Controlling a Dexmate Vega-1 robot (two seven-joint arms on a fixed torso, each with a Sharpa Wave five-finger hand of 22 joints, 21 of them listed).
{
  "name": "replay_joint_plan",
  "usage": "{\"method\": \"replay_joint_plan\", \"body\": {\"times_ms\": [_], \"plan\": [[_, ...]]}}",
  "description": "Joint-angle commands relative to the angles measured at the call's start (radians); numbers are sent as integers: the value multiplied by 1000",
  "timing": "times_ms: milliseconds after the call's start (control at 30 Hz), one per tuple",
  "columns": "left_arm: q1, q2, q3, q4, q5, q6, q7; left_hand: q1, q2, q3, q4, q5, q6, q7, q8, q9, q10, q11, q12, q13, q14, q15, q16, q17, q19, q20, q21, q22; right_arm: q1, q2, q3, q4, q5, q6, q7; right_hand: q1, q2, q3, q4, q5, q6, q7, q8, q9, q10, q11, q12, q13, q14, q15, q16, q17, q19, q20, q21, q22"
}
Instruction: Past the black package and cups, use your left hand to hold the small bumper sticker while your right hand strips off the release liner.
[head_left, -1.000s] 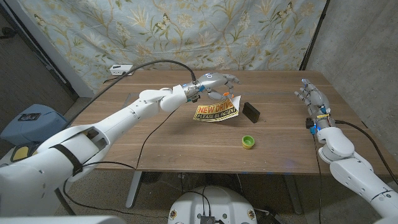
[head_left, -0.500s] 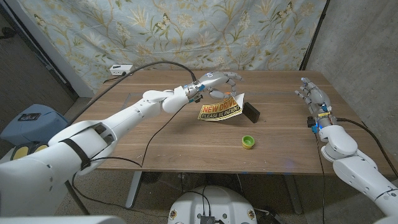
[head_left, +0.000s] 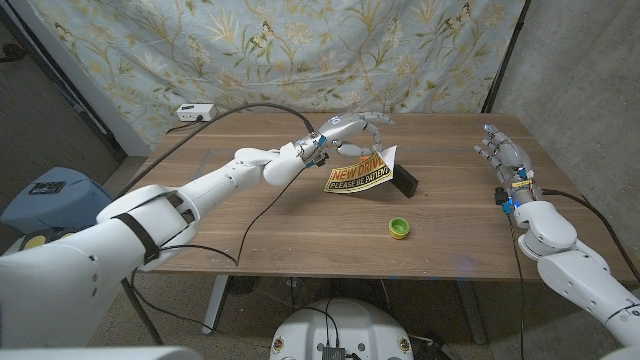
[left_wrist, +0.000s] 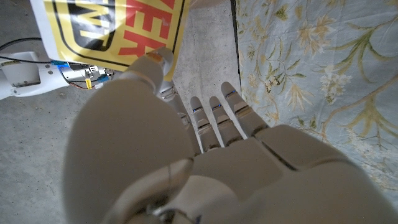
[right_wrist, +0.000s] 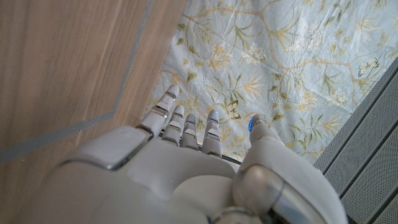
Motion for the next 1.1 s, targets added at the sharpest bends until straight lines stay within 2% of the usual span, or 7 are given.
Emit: {"method": "replay_joint_plan", "body": {"times_ms": [33,167,433,733,833,1000,1100], "plan": [[-16,-78,22,155,-72,-94,100,-10,1,7,0,8,1,7,18,60,10,4,-2,6,4,6,-6,3,-6,0,-1,1,-8,-9,11,-8,10,-7,14,7,-1,1,-8,5,11,2,4,5,2,3,4,4,-2,7,3,1,1,10,1,3],[-17,-102,25,196,-105,-115,101,-10,0,8,0,10,-2,6,20,63,12,-4,-4,6,6,5,-6,3,-6,-1,-3,1,-14,-16,16,-17,16,-14,21,8,-2,1,-10,5,12,3,4,5,1,3,4,4,-3,8,3,1,1,12,1,3],[-17,-149,27,282,-188,-166,77,-14,-1,10,2,14,-1,6,25,67,16,-1,-7,7,5,4,-8,2,-6,-3,-5,0,-38,-38,30,-50,25,-34,33,13,-8,2,-18,5,18,11,6,5,4,7,5,4,-3,14,2,-3,4,22,3,3],[-23,-196,40,371,-268,-201,49,-18,-2,12,4,16,-4,8,29,71,15,0,-12,7,-5,10,-13,2,-19,3,-12,-1,-78,-69,50,-122,28,-107,6,33,-22,6,-42,6,48,34,15,5,23,23,11,3,8,26,3,-11,21,31,7,2],[-25,-204,45,384,-289,-205,37,-18,-2,14,3,17,-2,8,29,68,15,-4,-14,7,-9,19,-15,1,-24,12,-15,-1,-86,-78,56,-143,23,-131,-5,37,-24,7,-47,6,52,41,15,5,25,25,12,3,12,29,3,-13,27,33,9,2],[-26,-217,47,407,-344,-214,-3,-19,-4,15,3,17,-1,8,27,62,14,6,-17,8,-12,28,-17,0,-24,13,-17,-1,-96,-88,64,-171,30,-164,-8,42,-29,7,-53,6,56,46,15,4,33,31,14,3,18,33,5,-15,33,39,10,2],[-21,-226,41,419,-398,-222,-56,-21,-7,15,2,18,-1,7,28,61,13,12,-21,9,-8,69,-17,-2,-19,28,-17,-2,-98,-95,67,-186,29,-184,-11,44,-30,7,-55,6,58,47,15,4,33,31,14,3,20,36,5,-16,37,44,12,2]]}}
